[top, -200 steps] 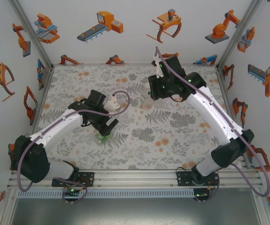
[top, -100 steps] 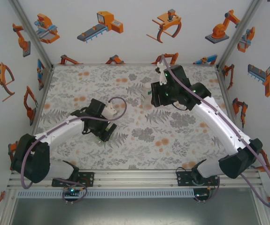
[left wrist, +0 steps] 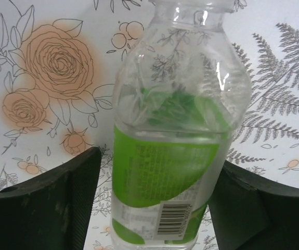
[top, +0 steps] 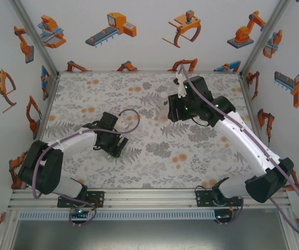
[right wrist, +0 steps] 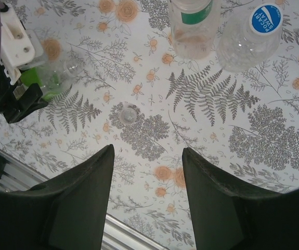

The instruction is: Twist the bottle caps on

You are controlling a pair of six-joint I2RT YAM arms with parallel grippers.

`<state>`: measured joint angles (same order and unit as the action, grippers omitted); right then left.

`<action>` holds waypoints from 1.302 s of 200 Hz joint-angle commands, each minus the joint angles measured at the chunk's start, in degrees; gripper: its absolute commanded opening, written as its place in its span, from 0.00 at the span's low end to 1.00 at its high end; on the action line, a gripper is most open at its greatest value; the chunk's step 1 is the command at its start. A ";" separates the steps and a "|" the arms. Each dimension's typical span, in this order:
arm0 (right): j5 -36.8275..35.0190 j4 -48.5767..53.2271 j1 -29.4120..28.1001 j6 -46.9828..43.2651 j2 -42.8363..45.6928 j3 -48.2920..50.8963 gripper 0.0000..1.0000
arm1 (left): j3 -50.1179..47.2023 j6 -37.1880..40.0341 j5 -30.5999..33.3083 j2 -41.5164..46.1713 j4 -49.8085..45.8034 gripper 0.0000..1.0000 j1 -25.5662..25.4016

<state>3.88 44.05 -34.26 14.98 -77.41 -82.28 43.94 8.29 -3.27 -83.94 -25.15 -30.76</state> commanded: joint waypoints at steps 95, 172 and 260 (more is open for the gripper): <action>2.34 -2.09 -0.54 2.26 5.89 4.93 0.49 | 7.95 3.34 -1.23 5.80 -5.35 0.42 -0.42; -1.91 -3.93 -11.92 6.14 -2.32 7.73 0.48 | 14.44 9.54 -13.54 18.66 -3.31 0.13 4.61; -7.49 -10.88 -17.86 8.31 -18.65 9.38 0.49 | 8.84 14.46 -29.64 31.24 5.81 0.00 9.32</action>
<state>-0.27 36.51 -51.62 22.15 -93.80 -73.91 55.31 19.73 -27.22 -55.61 -24.32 -21.71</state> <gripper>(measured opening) 0.487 0.531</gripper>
